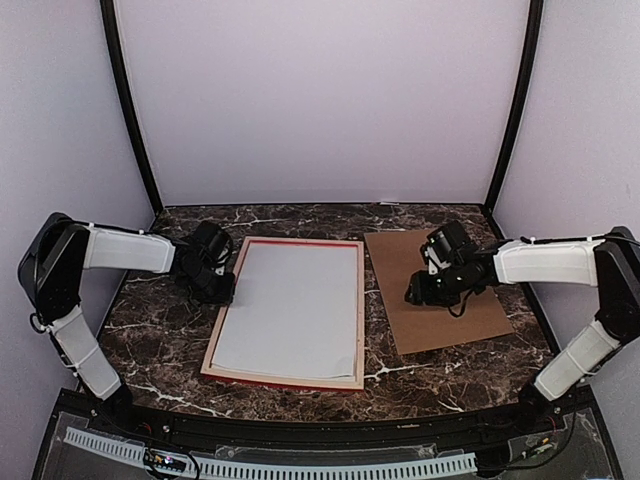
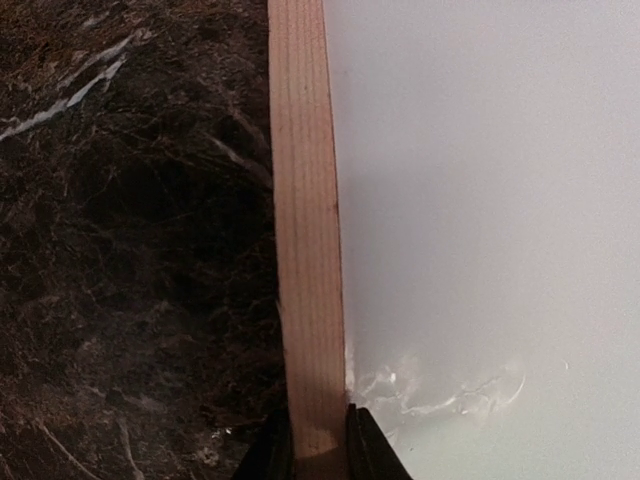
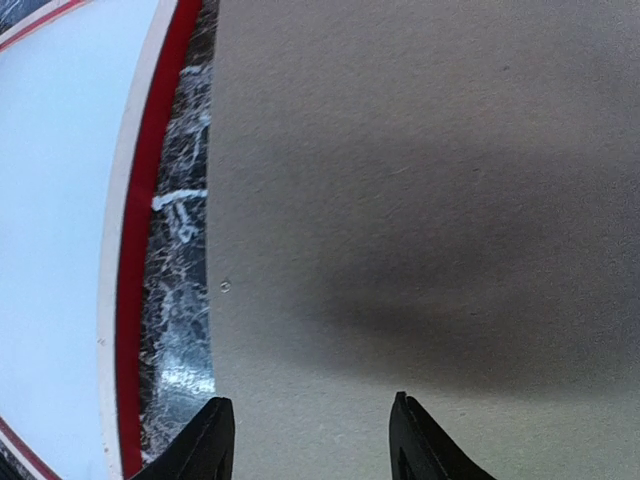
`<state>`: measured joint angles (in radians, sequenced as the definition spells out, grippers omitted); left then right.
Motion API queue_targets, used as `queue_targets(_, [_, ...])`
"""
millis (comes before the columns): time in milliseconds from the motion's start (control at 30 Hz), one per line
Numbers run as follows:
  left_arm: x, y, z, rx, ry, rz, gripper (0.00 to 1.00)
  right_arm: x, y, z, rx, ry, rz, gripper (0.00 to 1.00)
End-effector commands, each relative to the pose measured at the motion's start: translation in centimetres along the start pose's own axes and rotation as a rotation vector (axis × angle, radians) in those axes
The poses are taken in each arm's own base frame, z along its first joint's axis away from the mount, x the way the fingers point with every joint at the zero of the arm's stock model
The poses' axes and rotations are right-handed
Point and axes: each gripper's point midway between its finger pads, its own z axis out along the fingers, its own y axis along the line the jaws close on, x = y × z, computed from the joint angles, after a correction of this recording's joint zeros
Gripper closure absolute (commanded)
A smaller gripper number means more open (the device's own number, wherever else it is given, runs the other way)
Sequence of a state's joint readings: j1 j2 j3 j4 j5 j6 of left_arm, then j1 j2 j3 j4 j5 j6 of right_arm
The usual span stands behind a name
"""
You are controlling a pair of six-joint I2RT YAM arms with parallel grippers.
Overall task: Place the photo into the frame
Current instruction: Move the frame body to the center of the board.
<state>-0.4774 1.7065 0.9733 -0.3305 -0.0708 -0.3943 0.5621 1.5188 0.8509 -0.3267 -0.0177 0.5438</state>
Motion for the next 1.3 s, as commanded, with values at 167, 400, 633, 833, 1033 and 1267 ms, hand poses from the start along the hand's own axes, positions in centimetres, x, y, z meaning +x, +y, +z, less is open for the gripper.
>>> queue_targets(167, [-1.0,2.4,-1.9,-0.044,-0.023,0.016,0.59,-2.7,-9.8,-2.7,0.244,-0.111,0.098,0.36])
queue_targets(400, [-3.5,1.1,-5.1,0.023,-0.128,-0.016,0.36,-4.4,-16.9,-3.6,0.357,-0.144,0.219,0.26])
queue_targets(633, [-5.2,-3.6,-9.2,0.229,-0.231,-0.001,0.23,-5.1,-20.6,-2.8,0.371,-0.128,0.294,0.23])
queue_targets(833, [-5.4,-8.6,-10.4,0.349,-0.245,0.044,0.22,-5.3,-21.1,-1.1,0.354,-0.101,0.306,0.24])
queue_targets(1033, [-5.1,-13.1,-9.6,0.437,-0.217,0.087,0.22,-4.2,-22.3,-1.0,0.361,-0.077,0.344,0.26])
queue_targets(1267, [-4.2,-19.5,-9.4,0.525,-0.193,0.162,0.22,-1.6,-20.4,-1.7,0.268,-0.074,0.391,0.31])
